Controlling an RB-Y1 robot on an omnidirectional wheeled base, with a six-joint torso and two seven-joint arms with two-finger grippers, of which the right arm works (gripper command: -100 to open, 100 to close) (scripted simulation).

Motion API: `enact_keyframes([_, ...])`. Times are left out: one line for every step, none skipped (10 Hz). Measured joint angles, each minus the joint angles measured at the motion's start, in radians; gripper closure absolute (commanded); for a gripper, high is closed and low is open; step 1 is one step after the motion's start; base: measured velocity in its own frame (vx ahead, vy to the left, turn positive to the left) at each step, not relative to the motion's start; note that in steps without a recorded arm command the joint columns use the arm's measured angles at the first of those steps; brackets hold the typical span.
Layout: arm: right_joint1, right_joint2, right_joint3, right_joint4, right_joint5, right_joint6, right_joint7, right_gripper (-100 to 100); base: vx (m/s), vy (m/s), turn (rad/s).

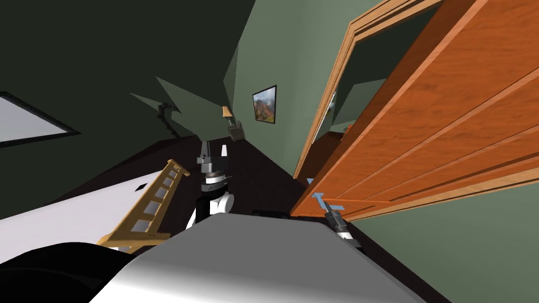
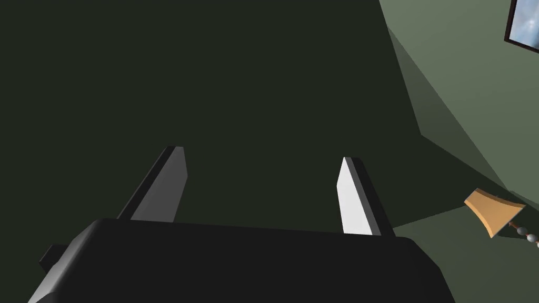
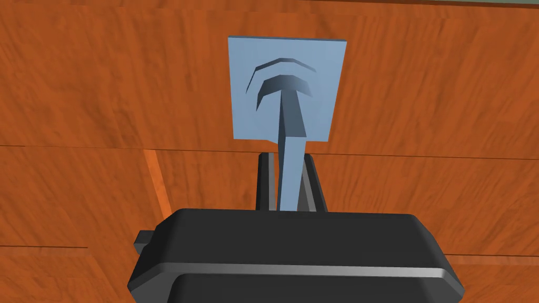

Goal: Pull the door open

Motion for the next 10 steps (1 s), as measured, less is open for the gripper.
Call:
enact_keyframes([0.003, 0.001, 0.005, -0.017, -0.013, 0.016, 0.009, 100, -0.218, -0.049, 0.213])
enact_keyframes([0.001, 0.002, 0.008, -0.031, -0.027, 0.032, 0.02, 100, -0.202, -0.057, 0.151])
enact_keyframes([-0.01, 0.002, 0.014, -0.026, -0.038, 0.037, 0.027, 100, -0.177, -0.052, 0.154])
enact_keyframes([-0.016, 0.002, 0.021, -0.027, -0.05, 0.046, 0.033, 100, -0.177, -0.054, 0.173])
enact_keyframes([-0.011, 0.003, 0.026, -0.051, -0.064, 0.068, 0.043, 100, -0.215, -0.069, 0.175])
enact_keyframes([-0.011, 0.003, 0.031, -0.07, -0.078, 0.088, 0.054, 100, -0.217, -0.049, 0.199])
enact_keyframes([-0.014, 0.003, 0.036, -0.082, -0.094, 0.104, 0.065, 100, -0.215, -0.08, 0.196])
enact_keyframes([-0.024, 0.007, 0.044, -0.078, -0.109, 0.113, 0.076, 100, -0.238, -0.092, 0.2])
enact_keyframes([-0.031, 0.009, 0.052, -0.08, -0.123, 0.123, 0.086, 100, -0.194, -0.056, 0.125])
enact_keyframes([-0.029, 0.01, 0.058, -0.097, -0.135, 0.138, 0.096, 100, -0.145, -0.03, 0.118])
